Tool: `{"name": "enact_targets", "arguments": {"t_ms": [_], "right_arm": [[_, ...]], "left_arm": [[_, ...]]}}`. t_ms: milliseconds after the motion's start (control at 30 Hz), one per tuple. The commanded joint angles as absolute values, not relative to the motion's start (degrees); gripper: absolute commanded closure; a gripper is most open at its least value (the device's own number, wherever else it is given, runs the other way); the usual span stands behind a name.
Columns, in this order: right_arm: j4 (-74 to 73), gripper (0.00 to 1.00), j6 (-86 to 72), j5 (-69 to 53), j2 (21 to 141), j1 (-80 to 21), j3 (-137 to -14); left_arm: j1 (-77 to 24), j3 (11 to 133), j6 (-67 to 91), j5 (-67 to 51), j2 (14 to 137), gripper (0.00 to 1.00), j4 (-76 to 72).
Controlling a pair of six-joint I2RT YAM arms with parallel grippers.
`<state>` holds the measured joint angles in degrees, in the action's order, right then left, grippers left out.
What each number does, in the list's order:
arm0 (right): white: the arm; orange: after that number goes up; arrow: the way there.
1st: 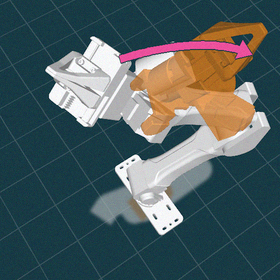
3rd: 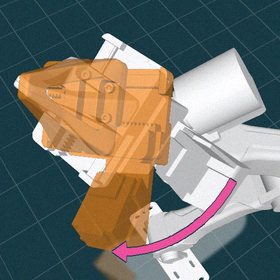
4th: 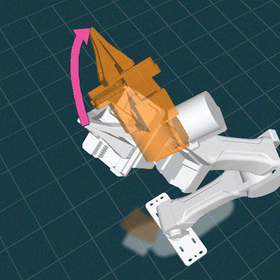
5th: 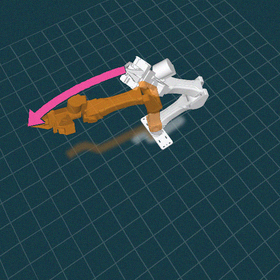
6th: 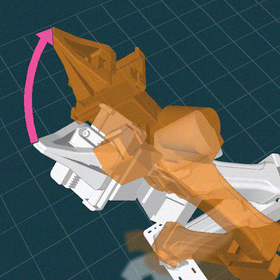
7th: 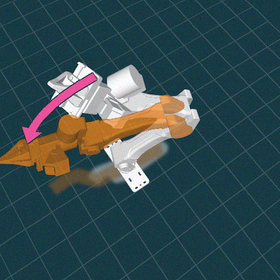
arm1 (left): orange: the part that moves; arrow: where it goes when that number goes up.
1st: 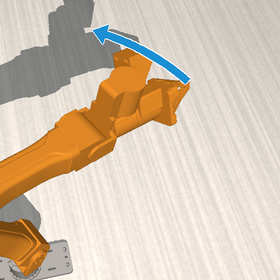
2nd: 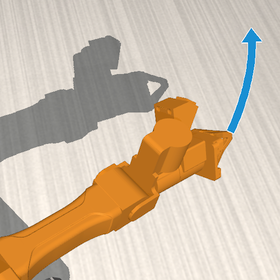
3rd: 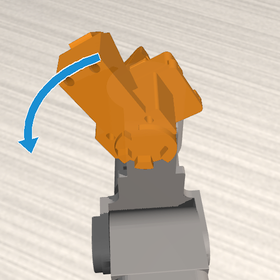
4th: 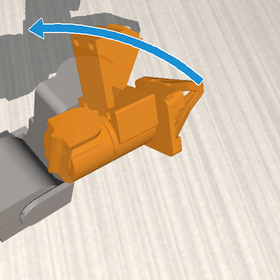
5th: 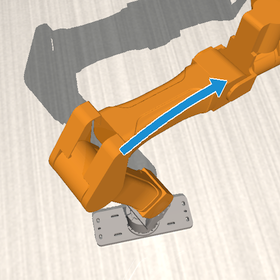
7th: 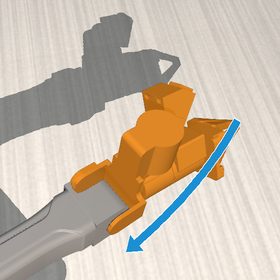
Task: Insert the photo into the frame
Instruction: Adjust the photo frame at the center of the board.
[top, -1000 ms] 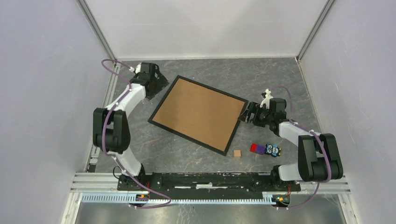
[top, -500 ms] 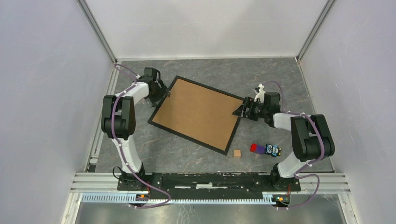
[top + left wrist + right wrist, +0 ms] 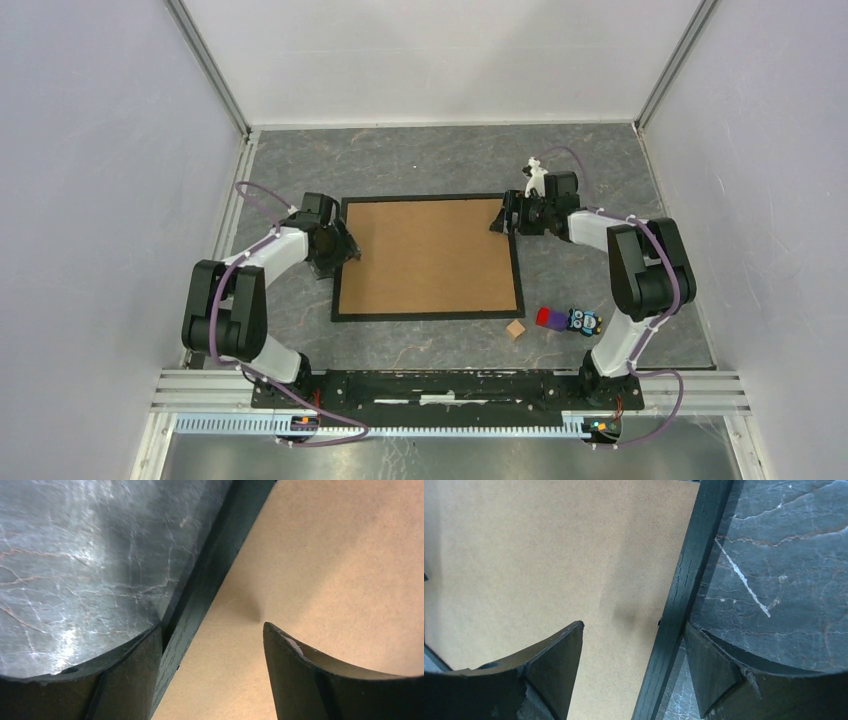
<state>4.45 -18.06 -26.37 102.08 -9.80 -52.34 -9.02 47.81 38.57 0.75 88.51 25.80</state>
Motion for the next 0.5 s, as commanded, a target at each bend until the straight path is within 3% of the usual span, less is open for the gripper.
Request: {"name": "enact_targets", "arguments": {"t_ms": [0, 167, 333, 467], "right_arm": [[-6.6, 0.21, -13.1, -27.1, 104.3, -12.2, -56.3], [-10.2, 0.2, -12.2, -24.6, 101.2, -10.8, -57.5], [-11.6, 0.19, -12.2, -28.2, 98.5, -7.6, -56.7], [-12.6, 0.2, -11.4, -28.1, 98.0, -7.1, -56.8]], "left_arm": [[-10.0, 46.8, 39.0, -7.6, 88.3, 0.17, 29.7], [-8.7, 52.5, 35.9, -4.9, 90.0, 0.12, 35.6], [-5.6, 56.4, 33.2, -14.4, 92.7, 0.28, 38.8], [-5.2, 60.3, 28.2, -8.5, 95.4, 0.3, 43.8]]}}
